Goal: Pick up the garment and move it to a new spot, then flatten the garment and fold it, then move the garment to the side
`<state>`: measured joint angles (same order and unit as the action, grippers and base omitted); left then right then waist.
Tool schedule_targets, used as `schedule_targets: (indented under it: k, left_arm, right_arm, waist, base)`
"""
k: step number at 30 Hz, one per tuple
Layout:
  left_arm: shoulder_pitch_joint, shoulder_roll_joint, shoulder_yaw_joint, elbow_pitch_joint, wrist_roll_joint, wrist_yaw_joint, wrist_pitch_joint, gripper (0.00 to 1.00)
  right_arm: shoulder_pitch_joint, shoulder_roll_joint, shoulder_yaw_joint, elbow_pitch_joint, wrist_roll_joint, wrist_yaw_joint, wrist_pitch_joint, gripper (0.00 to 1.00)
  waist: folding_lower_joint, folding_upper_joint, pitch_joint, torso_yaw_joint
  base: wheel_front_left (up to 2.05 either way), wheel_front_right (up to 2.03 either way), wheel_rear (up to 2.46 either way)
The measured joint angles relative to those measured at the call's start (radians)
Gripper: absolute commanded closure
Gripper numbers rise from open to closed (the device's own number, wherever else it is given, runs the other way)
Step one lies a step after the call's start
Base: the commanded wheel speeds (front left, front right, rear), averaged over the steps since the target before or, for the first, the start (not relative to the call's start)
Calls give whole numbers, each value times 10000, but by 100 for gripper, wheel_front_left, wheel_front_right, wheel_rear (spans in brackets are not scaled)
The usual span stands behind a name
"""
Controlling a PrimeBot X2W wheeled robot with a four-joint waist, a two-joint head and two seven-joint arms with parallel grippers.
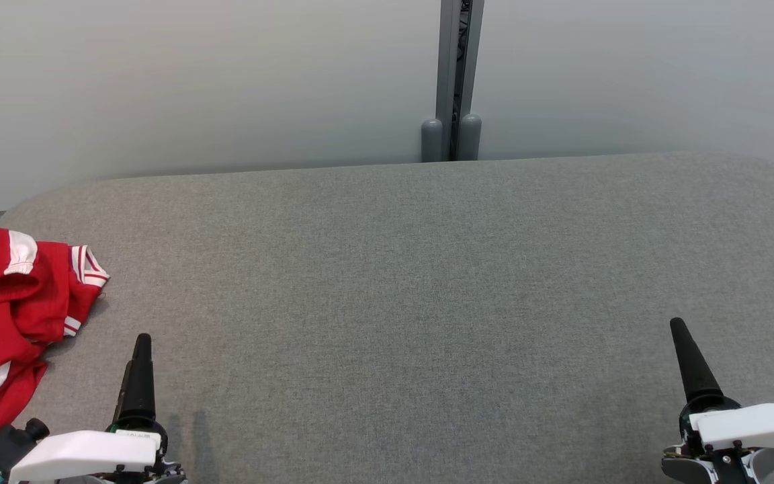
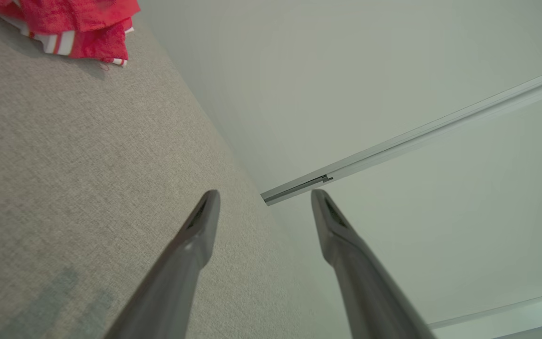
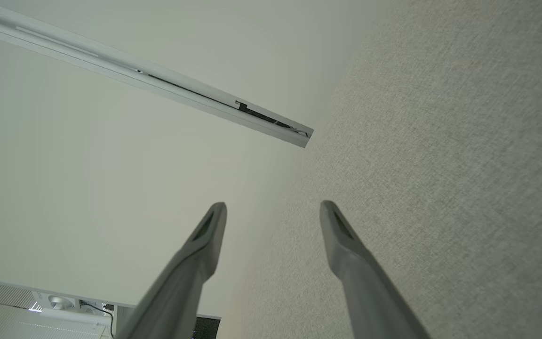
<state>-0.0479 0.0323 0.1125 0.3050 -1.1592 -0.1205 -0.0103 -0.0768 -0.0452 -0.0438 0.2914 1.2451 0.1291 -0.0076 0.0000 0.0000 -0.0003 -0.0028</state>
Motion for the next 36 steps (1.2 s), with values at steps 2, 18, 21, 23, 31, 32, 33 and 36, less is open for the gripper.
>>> schedule_targets:
  k: [2,18,21,23,31,32,33,36]
  left_arm:
    - [3,4,-29,15,378,69,-75,0]
    - [105,50,-222,347,3076,385,-610,0]
    - [150,54,-249,389,3526,426,-704,0]
    - [150,58,-263,420,3791,468,-748,0]
    - [150,73,-301,510,4844,571,-995,0]
    - [150,75,-309,535,4964,600,-1037,0]
    - [151,77,-316,554,5076,602,-1058,0]
    - [156,81,-332,608,5459,692,-1143,0]
  right_arm:
    - [-1,-4,50,52,-374,0,-58,0]
    - [-64,-2,291,349,-3026,0,-593,0]
    - [-65,-2,357,397,-3478,0,-694,0]
    - [-65,-2,426,412,-3791,0,-756,0]
    - [-68,-2,525,493,-4878,0,-991,0]
    - [-68,-2,537,504,-5032,0,-1024,0]
    - [-69,-2,545,514,-5164,0,-1076,0]
    - [-80,-2,550,543,-5590,2,-1166,0]
  waist:
    - [0,0,-2,-1]
    - [-1,0,16,-4]
    - [0,0,20,-10]
    - [0,0,25,-12]
    - [0,0,52,-22]
    - [-1,0,54,-22]
    - [0,0,56,-21]
    - [0,0,60,-20]
  base:
    - [0,0,0]
    - [0,0,0]
    - [0,0,0]
    - [0,0,0]
    - [0,0,0]
    - [0,0,0]
    - [0,0,0]
    - [0,0,0]
